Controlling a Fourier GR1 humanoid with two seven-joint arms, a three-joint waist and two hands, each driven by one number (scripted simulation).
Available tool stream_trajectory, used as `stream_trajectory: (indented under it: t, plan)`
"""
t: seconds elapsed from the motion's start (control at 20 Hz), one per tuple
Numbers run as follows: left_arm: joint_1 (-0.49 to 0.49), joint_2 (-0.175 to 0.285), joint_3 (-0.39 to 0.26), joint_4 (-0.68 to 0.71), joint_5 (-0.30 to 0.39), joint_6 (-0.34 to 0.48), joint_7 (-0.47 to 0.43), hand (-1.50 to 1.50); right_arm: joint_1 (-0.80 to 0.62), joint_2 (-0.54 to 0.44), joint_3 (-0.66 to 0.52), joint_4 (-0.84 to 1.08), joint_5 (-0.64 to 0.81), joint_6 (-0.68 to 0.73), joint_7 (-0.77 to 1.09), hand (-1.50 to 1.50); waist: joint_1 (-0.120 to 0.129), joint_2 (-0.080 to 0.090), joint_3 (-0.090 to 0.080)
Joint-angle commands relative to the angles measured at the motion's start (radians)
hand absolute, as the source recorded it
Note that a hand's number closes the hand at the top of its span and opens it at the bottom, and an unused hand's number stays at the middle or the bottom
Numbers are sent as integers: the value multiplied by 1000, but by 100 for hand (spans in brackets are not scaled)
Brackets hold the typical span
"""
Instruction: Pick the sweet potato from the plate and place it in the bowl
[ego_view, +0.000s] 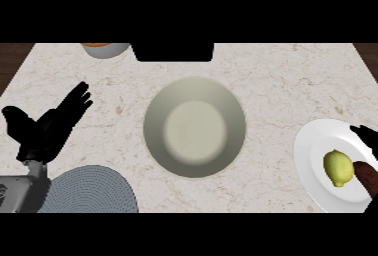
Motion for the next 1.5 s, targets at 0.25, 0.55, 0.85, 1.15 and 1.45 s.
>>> stream_trajectory:
  t: [0.25, 0.55, 0.85, 1.15, 1.45]
  plan:
    - [10, 0, 65, -60, 0, -59, 65, 0, 20, 107, -48, 39, 117, 63, -6, -150, -1, -1, 0]
    - [-9, -75, 50, 62, -80, -65, -40, 0, -60, 177, -51, 148, 182, 114, -47, -150, -2, 0, 0]
    - [26, -74, 89, -44, -65, -77, 23, 0, -23, 206, -89, 255, 265, 75, -164, -150, 1, -1, 0]
    - [-26, -61, 125, -21, -65, -108, 65, 0, -9, 207, -110, 390, 368, 0, -308, -150, -1, 0, 0]
    - [-24, -74, 134, 16, -92, -142, 37, 0, -28, 254, -132, 459, 427, -5, -329, -150, -1, 0, 0]
